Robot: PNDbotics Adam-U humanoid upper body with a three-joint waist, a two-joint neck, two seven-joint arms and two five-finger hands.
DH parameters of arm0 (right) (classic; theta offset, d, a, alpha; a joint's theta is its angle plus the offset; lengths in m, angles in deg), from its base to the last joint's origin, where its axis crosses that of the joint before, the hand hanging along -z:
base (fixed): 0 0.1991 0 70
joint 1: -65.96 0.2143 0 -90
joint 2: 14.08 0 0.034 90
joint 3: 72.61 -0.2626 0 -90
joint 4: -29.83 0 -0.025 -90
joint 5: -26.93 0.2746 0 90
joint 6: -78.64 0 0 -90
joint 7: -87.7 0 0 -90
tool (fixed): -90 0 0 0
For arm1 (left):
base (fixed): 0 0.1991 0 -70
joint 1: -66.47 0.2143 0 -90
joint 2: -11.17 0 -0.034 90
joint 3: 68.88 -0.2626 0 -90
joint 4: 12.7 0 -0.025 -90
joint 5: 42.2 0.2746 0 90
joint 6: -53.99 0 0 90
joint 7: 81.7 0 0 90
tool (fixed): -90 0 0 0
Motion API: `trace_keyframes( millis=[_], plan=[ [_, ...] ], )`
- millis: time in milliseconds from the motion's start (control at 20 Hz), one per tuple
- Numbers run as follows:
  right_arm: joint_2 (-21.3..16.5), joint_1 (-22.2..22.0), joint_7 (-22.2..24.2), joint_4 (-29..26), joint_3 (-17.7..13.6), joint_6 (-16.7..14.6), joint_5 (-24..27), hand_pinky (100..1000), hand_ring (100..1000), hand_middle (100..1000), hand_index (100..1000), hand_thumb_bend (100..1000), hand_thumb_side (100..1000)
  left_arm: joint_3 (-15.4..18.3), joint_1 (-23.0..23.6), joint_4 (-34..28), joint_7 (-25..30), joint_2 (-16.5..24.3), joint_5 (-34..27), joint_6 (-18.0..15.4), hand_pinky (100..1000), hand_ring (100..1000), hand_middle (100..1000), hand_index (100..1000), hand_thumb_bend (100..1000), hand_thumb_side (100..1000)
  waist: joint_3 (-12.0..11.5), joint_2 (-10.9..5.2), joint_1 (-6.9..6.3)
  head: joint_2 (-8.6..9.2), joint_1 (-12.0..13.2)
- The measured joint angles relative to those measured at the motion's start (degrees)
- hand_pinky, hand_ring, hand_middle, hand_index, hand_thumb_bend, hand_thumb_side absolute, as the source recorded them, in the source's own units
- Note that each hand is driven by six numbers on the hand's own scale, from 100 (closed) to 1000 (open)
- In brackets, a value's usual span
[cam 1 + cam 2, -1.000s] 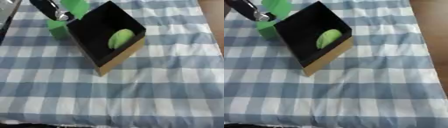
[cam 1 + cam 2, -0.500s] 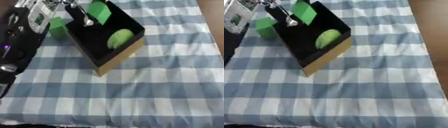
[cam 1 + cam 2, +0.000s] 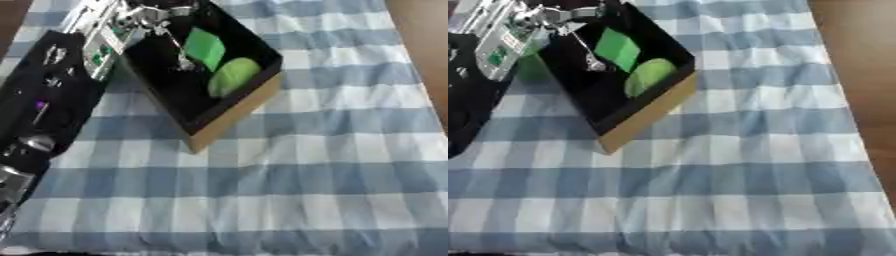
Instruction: Pick up objects on the table and place them in the box.
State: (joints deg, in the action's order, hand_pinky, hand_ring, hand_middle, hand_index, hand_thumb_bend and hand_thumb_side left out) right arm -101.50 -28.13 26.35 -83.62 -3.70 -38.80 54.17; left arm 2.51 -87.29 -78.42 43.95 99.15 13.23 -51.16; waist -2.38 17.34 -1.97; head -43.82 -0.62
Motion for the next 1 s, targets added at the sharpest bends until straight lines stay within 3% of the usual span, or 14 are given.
trace_keyframes(
  millis=[300, 650, 1000],
  plan=[
    [0.01, -0.01, 0.05, 0.0, 0.0, 0.24, 0.0, 906, 1000, 392, 896, 100, 563, 0.33, 0.17, -0.47, -0.76, 0.0, 1.8, -0.77, 913, 912, 862, 911, 676, 428, -0.04, 0.0, 0.0, 0.0, -0.02],
    [0.02, -0.16, 0.18, 0.0, 0.0, 0.39, -0.02, 906, 1000, 390, 896, 100, 562, 1.62, 0.21, -2.68, -1.37, 0.22, 2.05, -0.53, 900, 903, 844, 894, 632, 381, -0.2, 0.0, 0.0, 0.0, -0.05],
    [0.02, -0.51, -0.01, 0.0, -0.07, 0.23, -0.41, 906, 1000, 390, 896, 100, 562, 4.72, 0.2, -4.77, -1.24, 6.72, 1.88, 2.17, 894, 903, 845, 885, 653, 343, -0.85, 0.0, -0.02, 0.0, -0.88]
  ],
)
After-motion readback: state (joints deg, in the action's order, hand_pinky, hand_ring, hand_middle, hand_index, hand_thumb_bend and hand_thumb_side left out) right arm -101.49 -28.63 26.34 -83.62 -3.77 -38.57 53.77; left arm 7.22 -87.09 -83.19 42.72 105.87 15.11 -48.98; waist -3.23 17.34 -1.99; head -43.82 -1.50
